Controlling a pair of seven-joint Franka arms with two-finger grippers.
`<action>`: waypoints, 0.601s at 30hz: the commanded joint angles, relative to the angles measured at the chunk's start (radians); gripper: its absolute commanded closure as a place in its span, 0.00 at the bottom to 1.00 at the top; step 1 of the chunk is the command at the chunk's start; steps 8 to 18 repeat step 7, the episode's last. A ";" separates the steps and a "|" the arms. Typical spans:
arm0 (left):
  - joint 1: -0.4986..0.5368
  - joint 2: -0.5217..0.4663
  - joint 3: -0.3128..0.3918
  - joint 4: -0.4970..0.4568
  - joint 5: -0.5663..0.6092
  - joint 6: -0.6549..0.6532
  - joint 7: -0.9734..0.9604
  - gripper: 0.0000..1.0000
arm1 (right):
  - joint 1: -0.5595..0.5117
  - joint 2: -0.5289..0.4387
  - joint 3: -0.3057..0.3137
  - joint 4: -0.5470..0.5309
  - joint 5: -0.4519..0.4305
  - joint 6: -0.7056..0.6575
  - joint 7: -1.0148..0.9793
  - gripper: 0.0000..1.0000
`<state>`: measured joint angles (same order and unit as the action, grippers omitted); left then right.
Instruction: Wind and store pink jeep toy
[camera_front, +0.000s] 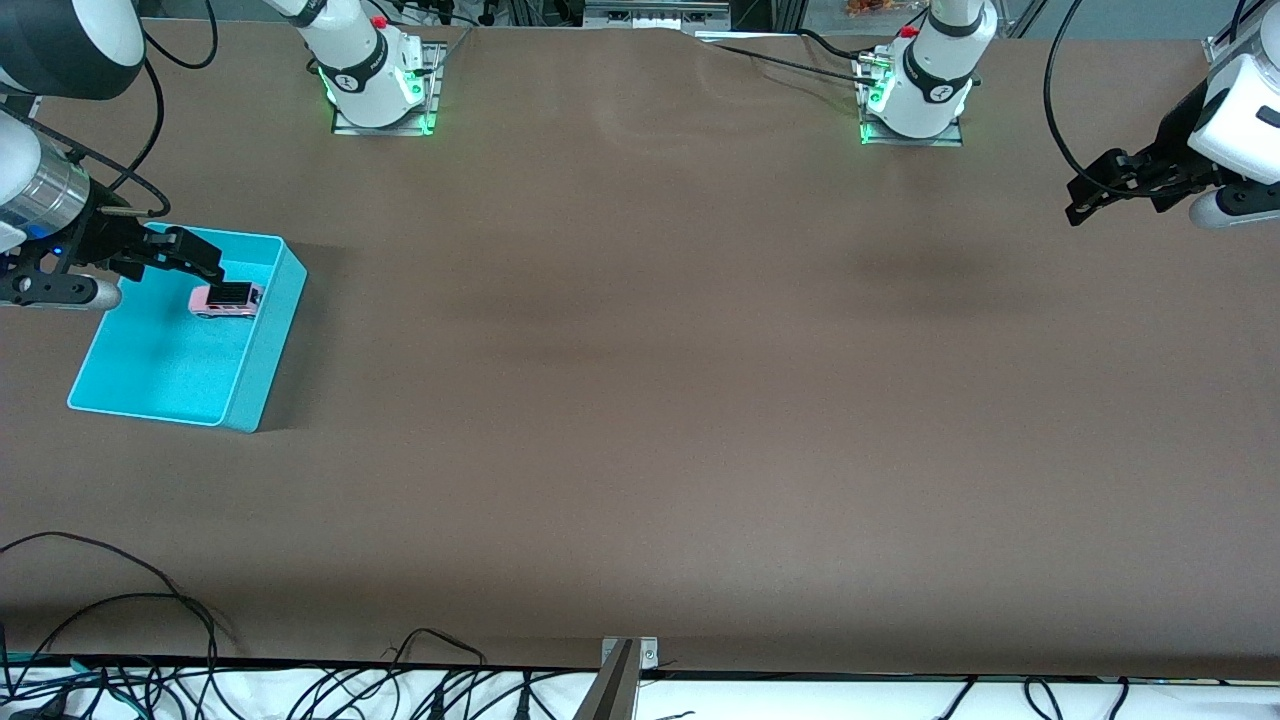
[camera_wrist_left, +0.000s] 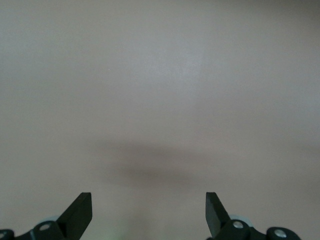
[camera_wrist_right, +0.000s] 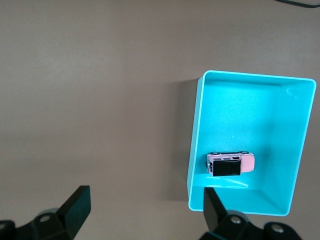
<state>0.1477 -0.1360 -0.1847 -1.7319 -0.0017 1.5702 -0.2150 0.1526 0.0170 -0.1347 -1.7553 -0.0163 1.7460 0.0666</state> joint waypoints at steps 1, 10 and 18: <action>0.001 0.009 0.001 0.029 -0.014 -0.019 0.019 0.00 | 0.005 -0.002 -0.002 0.005 -0.002 -0.003 -0.005 0.00; 0.001 0.009 0.001 0.029 -0.014 -0.019 0.019 0.00 | 0.004 0.000 -0.002 0.007 -0.005 -0.003 -0.007 0.00; 0.001 0.009 0.001 0.029 -0.014 -0.019 0.019 0.00 | 0.004 0.000 -0.002 0.007 -0.005 -0.003 -0.007 0.00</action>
